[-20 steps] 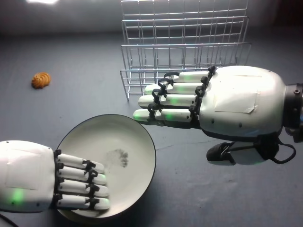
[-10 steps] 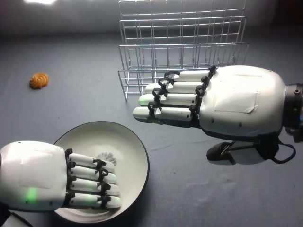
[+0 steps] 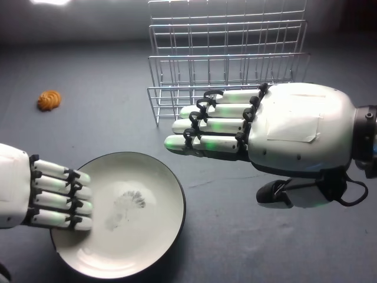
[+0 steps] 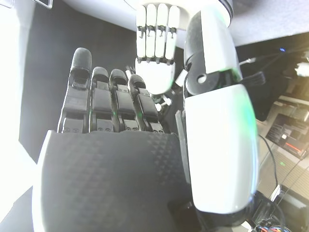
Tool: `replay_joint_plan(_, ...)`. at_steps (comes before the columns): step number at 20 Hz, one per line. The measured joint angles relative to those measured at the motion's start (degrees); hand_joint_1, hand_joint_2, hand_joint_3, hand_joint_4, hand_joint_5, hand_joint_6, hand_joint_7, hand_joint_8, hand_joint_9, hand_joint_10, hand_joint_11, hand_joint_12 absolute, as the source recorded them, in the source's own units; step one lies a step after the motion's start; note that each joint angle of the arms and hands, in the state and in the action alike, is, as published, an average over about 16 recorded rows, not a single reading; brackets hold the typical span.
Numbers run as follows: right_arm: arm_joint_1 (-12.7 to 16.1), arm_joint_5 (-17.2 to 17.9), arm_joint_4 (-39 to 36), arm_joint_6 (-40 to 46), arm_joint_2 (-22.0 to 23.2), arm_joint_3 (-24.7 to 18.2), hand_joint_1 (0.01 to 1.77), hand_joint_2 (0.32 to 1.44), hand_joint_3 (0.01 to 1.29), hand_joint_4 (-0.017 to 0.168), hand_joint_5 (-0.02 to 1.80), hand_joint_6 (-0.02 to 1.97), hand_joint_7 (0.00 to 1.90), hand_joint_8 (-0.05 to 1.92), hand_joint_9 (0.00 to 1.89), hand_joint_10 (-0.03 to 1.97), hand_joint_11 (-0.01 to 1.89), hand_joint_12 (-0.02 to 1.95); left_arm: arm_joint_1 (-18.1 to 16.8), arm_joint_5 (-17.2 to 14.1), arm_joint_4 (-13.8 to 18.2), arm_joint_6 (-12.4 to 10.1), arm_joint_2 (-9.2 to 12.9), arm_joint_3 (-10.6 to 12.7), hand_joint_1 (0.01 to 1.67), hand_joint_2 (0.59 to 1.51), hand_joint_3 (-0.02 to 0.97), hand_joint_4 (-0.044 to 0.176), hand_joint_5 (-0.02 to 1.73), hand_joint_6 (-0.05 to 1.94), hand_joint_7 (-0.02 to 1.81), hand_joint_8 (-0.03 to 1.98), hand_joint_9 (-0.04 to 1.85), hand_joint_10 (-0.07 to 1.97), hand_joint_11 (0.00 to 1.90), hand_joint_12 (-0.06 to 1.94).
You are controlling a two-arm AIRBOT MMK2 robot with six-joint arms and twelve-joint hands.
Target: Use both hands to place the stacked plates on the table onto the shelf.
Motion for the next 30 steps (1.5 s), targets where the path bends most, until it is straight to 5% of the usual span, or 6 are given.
replay_joint_plan(11,0.0,0.1,-0.1,0.0,0.0,-0.2,1.17,1.03,0.02,0.004,0.03,0.02,0.01,0.01,0.02,0.01,0.02,0.61,2.7,-0.7,1.4,-0.4,-0.4,0.6,0.02,1.185,0.016,-0.008,-0.01,-0.03,0.0,-0.01,0.02,0.01,0.01,-0.01)
replay_joint_plan(30,0.5,-1.0,-0.1,-6.5,-4.9,1.8,1.18,1.04,0.02,0.004,0.02,0.02,0.01,0.01,0.02,0.0,0.02,0.59,1.4,5.5,-6.9,-1.5,-3.8,-5.2,0.02,1.183,0.016,-0.011,-0.01,-0.04,0.0,-0.02,0.02,0.01,0.02,0.0)
